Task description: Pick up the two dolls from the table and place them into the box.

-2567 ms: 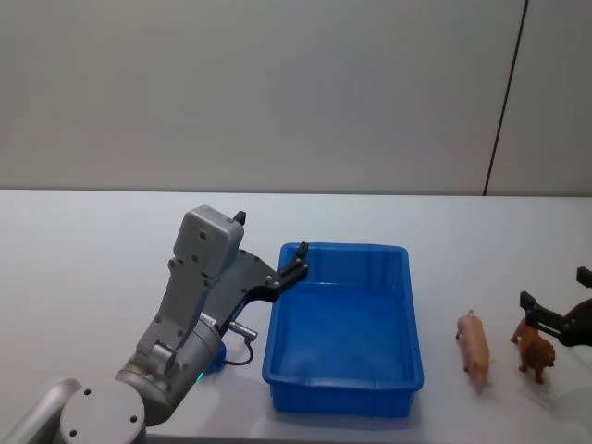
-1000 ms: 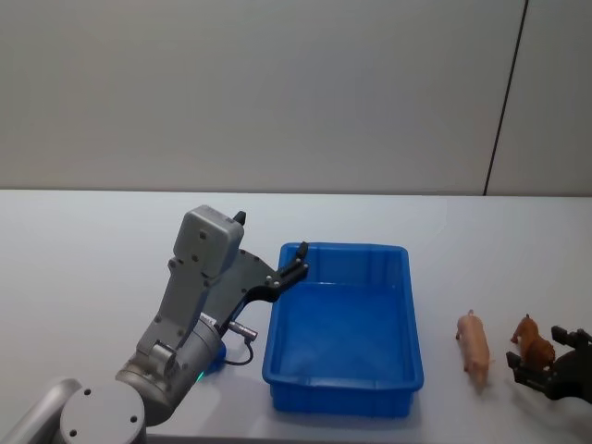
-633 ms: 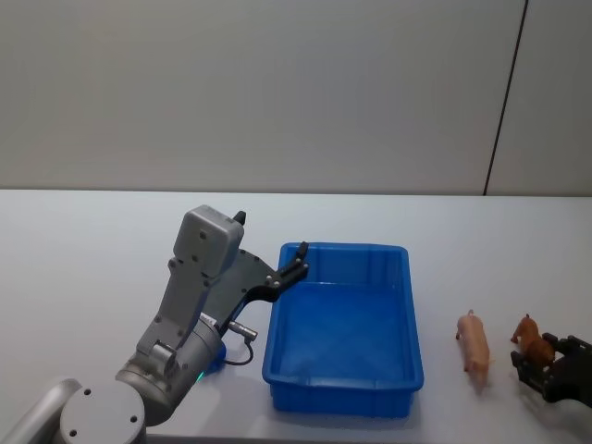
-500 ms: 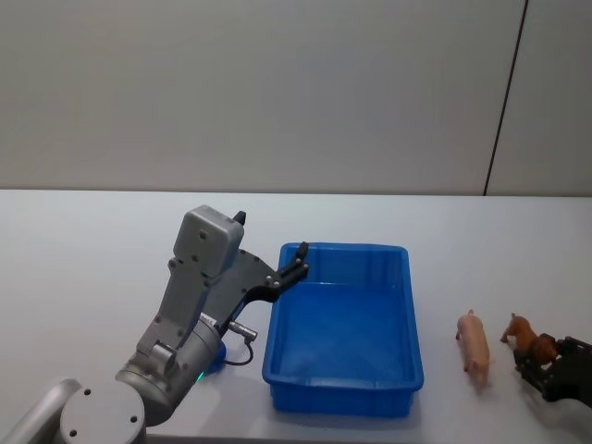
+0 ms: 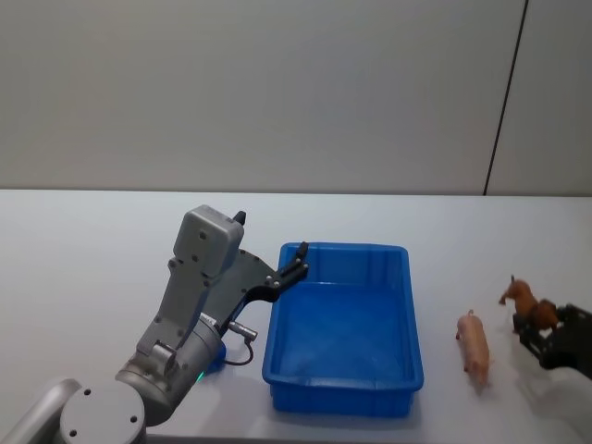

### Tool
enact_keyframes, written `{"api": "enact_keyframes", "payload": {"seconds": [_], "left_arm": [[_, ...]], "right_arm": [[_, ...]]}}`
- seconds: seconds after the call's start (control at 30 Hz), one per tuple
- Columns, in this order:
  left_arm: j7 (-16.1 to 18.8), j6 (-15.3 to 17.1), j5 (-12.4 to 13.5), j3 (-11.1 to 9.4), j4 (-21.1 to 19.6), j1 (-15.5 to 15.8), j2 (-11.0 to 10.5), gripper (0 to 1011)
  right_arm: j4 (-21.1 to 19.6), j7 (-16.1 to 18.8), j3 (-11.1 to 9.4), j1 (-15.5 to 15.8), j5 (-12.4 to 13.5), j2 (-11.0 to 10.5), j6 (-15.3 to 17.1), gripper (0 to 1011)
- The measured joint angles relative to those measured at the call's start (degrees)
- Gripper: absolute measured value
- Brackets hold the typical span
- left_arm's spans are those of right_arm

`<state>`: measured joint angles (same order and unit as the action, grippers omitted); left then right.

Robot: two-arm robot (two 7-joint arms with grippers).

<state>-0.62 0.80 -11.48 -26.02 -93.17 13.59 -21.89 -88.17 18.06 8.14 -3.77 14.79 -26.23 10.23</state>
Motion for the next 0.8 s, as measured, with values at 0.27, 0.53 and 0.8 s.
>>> {"api": "enact_keyframes", "payload": {"seconds": [0.27, 0.53, 0.8], "left_arm": [[0.0, 0.0, 0.0, 0.0, 0.0, 0.0, 0.0, 1002], [0.0, 0.0, 0.0, 0.0, 0.0, 0.0, 0.0, 1002], [0.0, 0.0, 0.0, 0.0, 0.0, 0.0, 0.0, 1002]], "right_arm": [[-1.59, -0.29, 0.07, -1.99, 1.04, 1.13, -3.32, 437], [-1.92, 1.87, 1.35, -5.17, 0.88, 3.29, -5.38, 437], [-1.07, 5.03, 3.71, -8.31, -0.19, 6.36, -5.46, 437]]}}
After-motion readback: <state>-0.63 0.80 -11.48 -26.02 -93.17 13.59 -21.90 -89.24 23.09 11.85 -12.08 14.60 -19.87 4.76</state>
